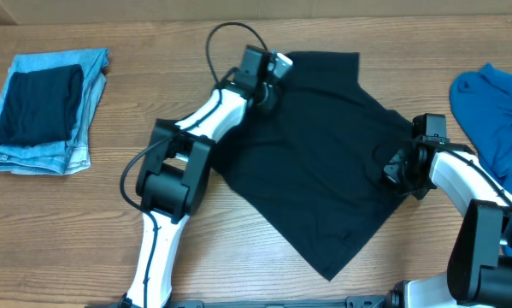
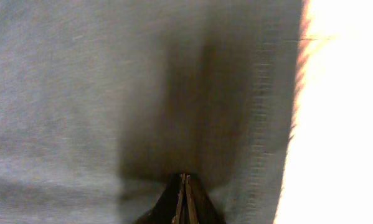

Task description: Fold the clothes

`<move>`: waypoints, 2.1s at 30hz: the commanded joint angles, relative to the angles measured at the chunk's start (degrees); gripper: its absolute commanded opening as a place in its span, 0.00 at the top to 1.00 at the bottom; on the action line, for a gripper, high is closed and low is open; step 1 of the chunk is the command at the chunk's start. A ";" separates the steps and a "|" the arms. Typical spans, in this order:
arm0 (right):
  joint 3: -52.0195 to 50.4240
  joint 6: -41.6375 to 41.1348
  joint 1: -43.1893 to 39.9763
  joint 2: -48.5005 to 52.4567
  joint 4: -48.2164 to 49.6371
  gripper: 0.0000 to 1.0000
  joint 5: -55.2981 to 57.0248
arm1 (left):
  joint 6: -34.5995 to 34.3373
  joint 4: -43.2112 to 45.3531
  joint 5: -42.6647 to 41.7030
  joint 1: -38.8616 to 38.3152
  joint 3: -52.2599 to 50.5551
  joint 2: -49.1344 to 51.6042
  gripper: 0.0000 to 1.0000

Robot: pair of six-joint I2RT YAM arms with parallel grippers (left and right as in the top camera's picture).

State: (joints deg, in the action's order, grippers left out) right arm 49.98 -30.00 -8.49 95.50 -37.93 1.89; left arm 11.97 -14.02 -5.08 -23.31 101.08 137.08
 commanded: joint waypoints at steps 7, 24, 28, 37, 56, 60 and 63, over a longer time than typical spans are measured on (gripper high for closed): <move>-0.52 3.32 0.11 1.38 16.85 0.96 0.81 | -4.55 -5.90 4.02 7.91 0.66 2.78 0.84; 18.40 18.47 0.26 8.41 19.56 0.96 -8.70 | -11.96 -15.78 9.75 8.31 5.18 2.36 0.86; 18.40 18.23 1.62 10.56 14.86 0.96 -8.70 | -13.79 -16.46 9.79 8.31 5.18 2.32 0.85; 18.40 18.05 3.13 18.43 13.51 0.96 -8.87 | -16.72 -20.61 10.21 8.31 5.29 2.08 0.89; 18.40 18.23 3.13 29.29 41.22 0.96 -9.38 | -21.24 -31.47 7.45 8.28 10.47 0.90 0.89; 22.51 19.85 3.13 29.14 41.44 0.96 -14.32 | -21.20 -32.65 10.71 8.28 14.10 -0.15 0.93; 32.33 19.85 3.13 28.57 30.36 0.96 -17.27 | -21.24 -35.04 9.77 8.07 20.41 -2.95 0.88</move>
State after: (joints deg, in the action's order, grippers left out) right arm 73.54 -10.79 -5.32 123.42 -0.21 -11.51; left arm -8.47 -48.18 4.78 -15.33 114.89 137.05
